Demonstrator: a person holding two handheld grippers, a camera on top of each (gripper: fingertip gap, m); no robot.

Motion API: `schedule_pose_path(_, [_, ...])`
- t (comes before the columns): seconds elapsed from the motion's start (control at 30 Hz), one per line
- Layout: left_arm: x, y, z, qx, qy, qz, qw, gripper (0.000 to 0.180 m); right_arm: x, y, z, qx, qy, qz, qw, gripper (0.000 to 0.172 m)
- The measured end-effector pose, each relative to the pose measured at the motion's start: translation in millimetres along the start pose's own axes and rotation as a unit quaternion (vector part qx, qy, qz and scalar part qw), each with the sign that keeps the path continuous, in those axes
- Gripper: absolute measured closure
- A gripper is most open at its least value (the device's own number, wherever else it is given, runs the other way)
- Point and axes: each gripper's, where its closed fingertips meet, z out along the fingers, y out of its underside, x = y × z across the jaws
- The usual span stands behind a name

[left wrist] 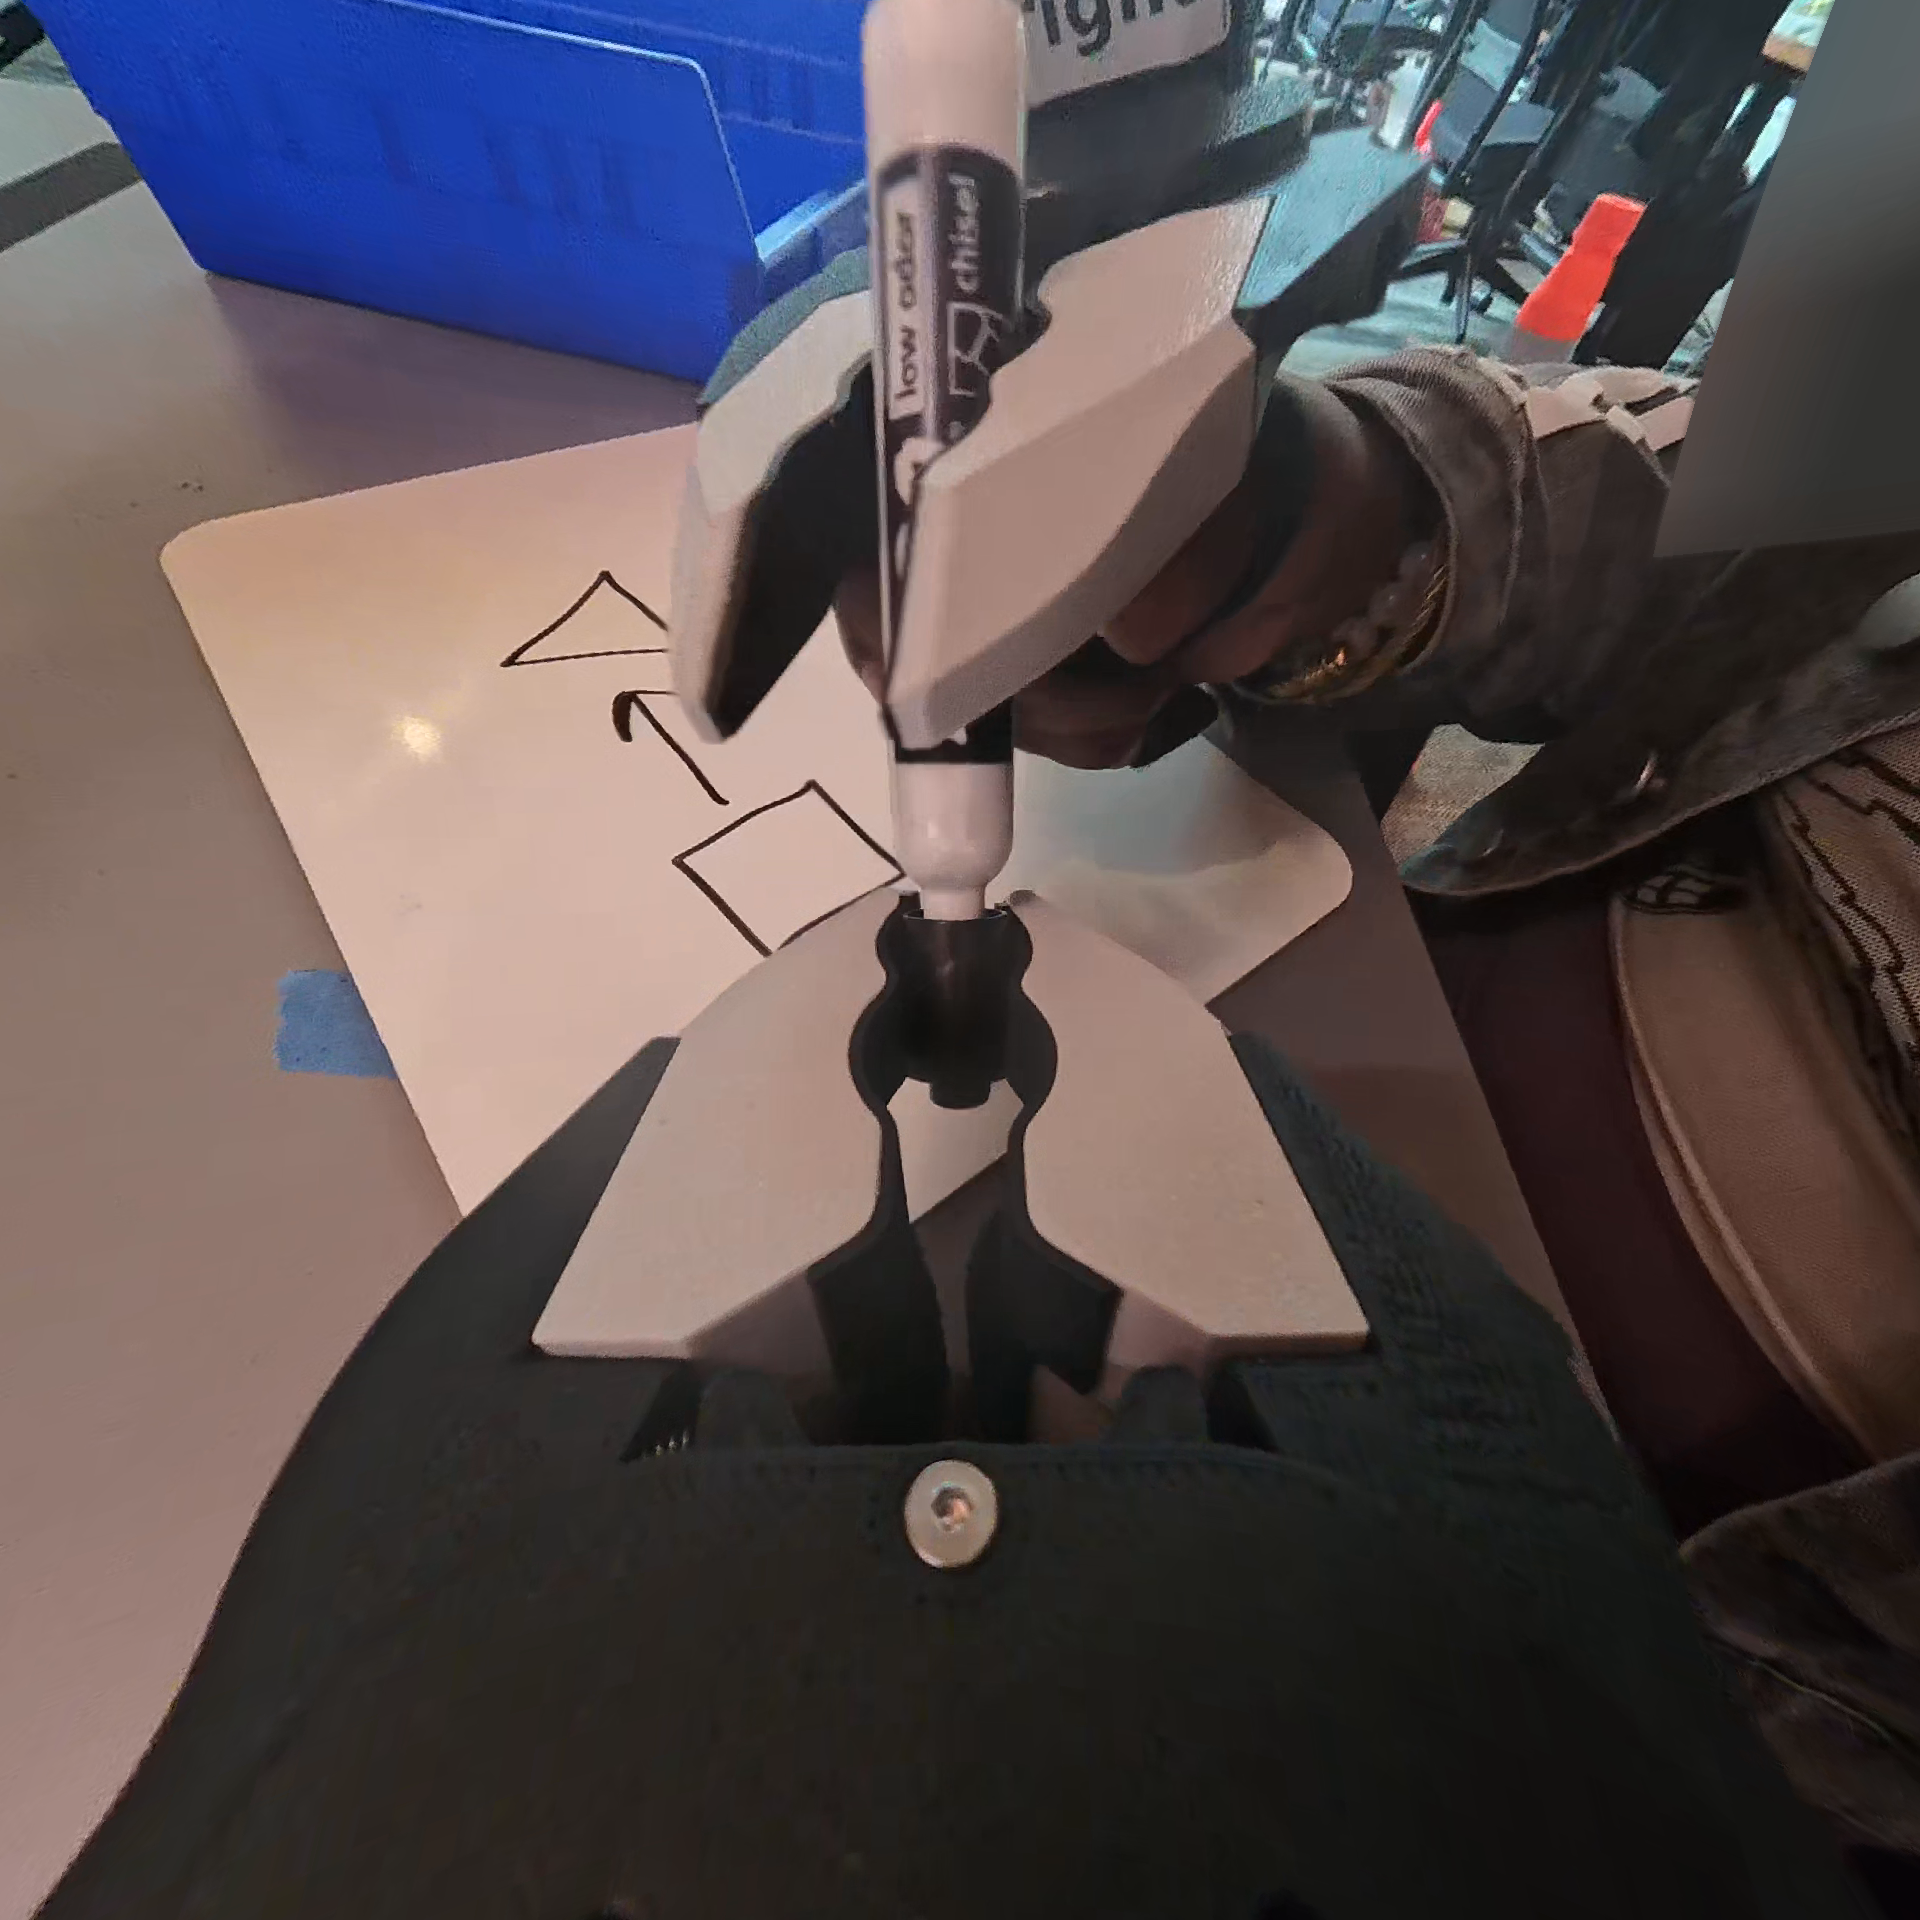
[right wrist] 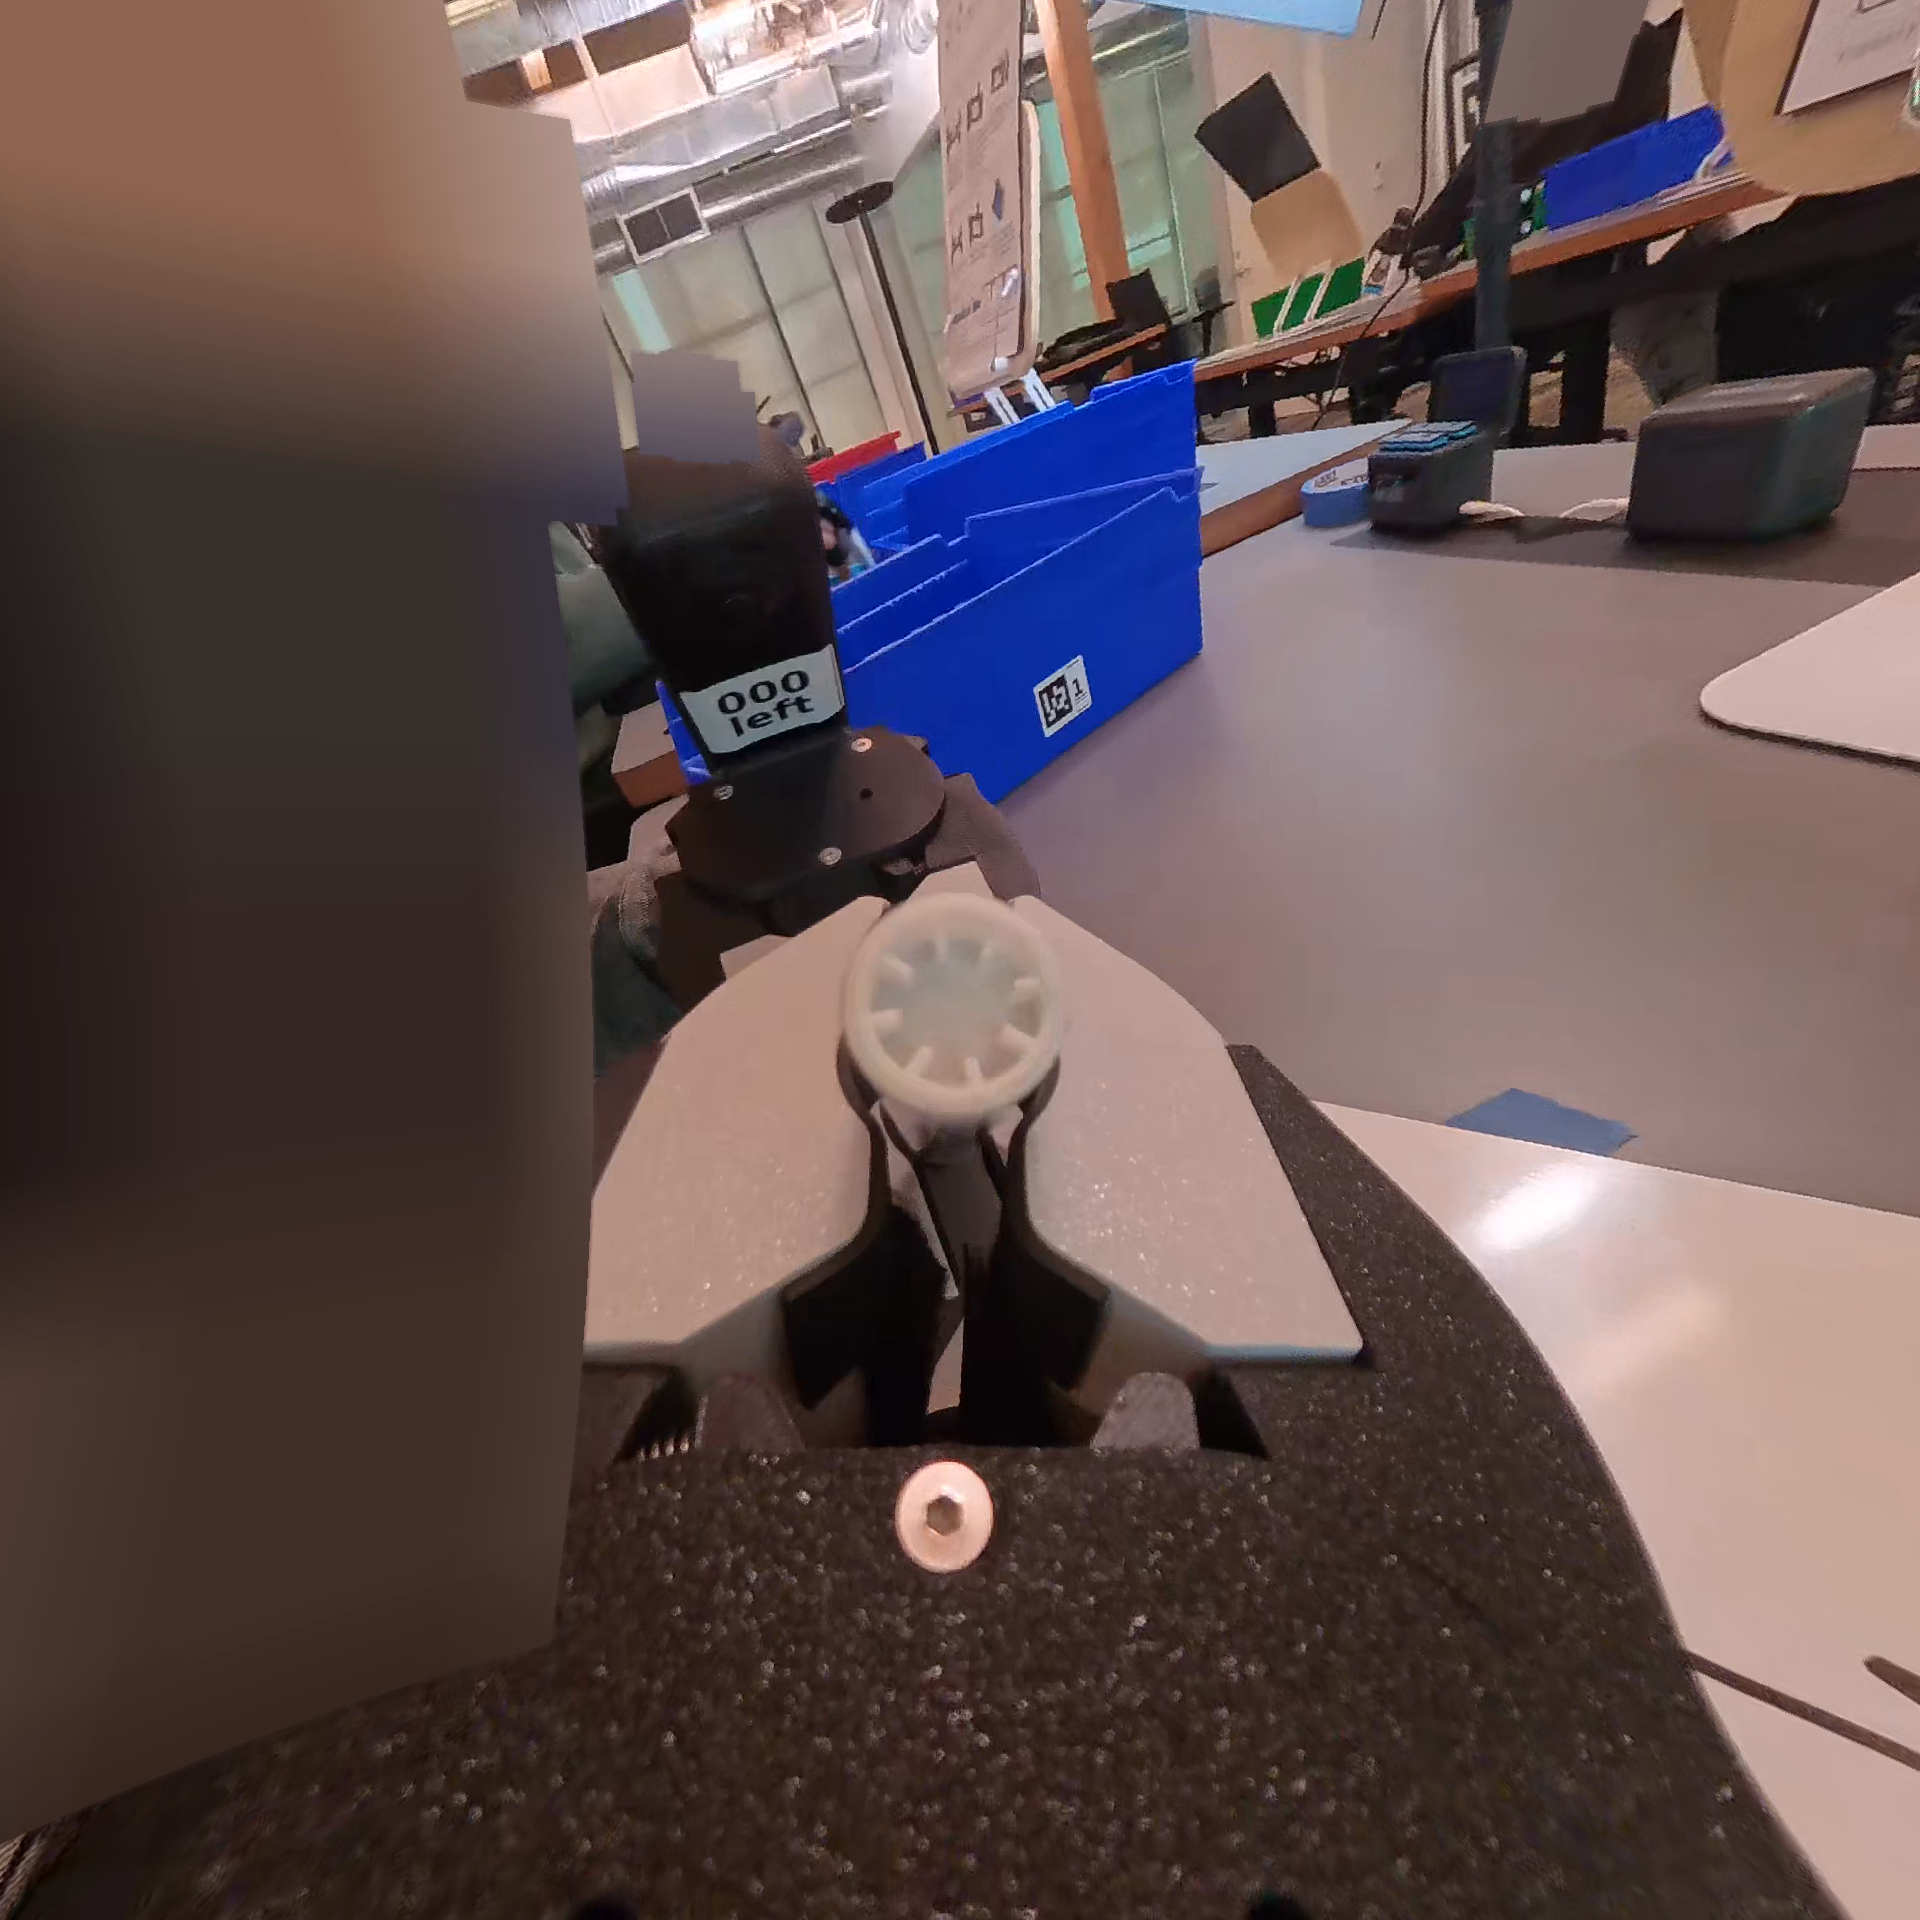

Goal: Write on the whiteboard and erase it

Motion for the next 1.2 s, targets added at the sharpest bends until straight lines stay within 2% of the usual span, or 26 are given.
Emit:
schedule_pose_path(0.03, [0.6,1.1,1.0,-0.004,-0.005,0.01,1.0,0.167,0.2,0.2,1.5,-0.001,0.005,-0.004,1.0,0.153])
schedule_pose_path(0.17, [-2.3,3.5,2.0,-0.012,-0.022,0.01,1.0,0.169,1.5,3.3,5.0,-0.01,0.03,-0.026,0.999,0.152])
schedule_pose_path(0.3, [-3.3,-6.1,-3.7,0.029,-0.02,-0.007,0.999,0.169,5.8,1.8,3.0,0.008,0.019,0.015,1.0,0.153])
schedule_pose_path(0.5, [-6.1,1.8,1.4,-0.003,-0.036,-0.008,0.999,0.169,9.8,8.7,6.5,-0.008,0.049,-0.004,0.999,0.153])
schedule_pose_path(0.67, [-5.9,15.1,10.5,-0.061,-0.053,0.016,0.997,0.171,9.9,22.2,15.9,-0.058,0.074,-0.05,0.994,0.153])
schedule_pose_path(0.77, [-12.8,6.3,2.7,-0.018,-0.059,-0.025,0.998,0.172,13.7,19.8,15.4,-0.045,0.076,-0.035,0.995,0.153])
schedule_pose_path(0.87, [-9.9,17.9,9.6,-0.068,-0.068,0.005,0.995,0.171,13.3,29.5,15.4,-0.064,0.077,-0.04,0.994,0.153])
schedule_pose_path(0.93, [-7.6,18.6,11.3,-0.071,-0.06,0.01,0.996,0.17,9.4,28.7,17.0,-0.063,0.077,-0.058,0.993,0.153])
schedule_pose_path(1.0, [-7.6,16.0,12.3,-0.063,-0.042,-0.006,0.997,0.169,10.8,23.6,15.4,-0.036,0.066,-0.025,0.997,0.153])
schedule_pose_path(1.07, [-8.6,12.8,12.1,-0.053,-0.044,0.003,0.998,0.161,14.0,13.9,10.5,0.005,0.054,0.017,0.998,0.153])
schedule_pose_path(1.13, [-11.4,18.6,12.3,-0.072,-0.05,-0.01,0.996,0.138,15.0,0.9,4.2,0.043,0.047,0.039,0.997,0.153])
schedule_pose_path(1.2, [-10.2,17.8,12.6,-0.07,-0.052,0.0,0.996,0.136,14.9,-1.4,2.3,0.043,0.049,0.038,0.997,0.153])
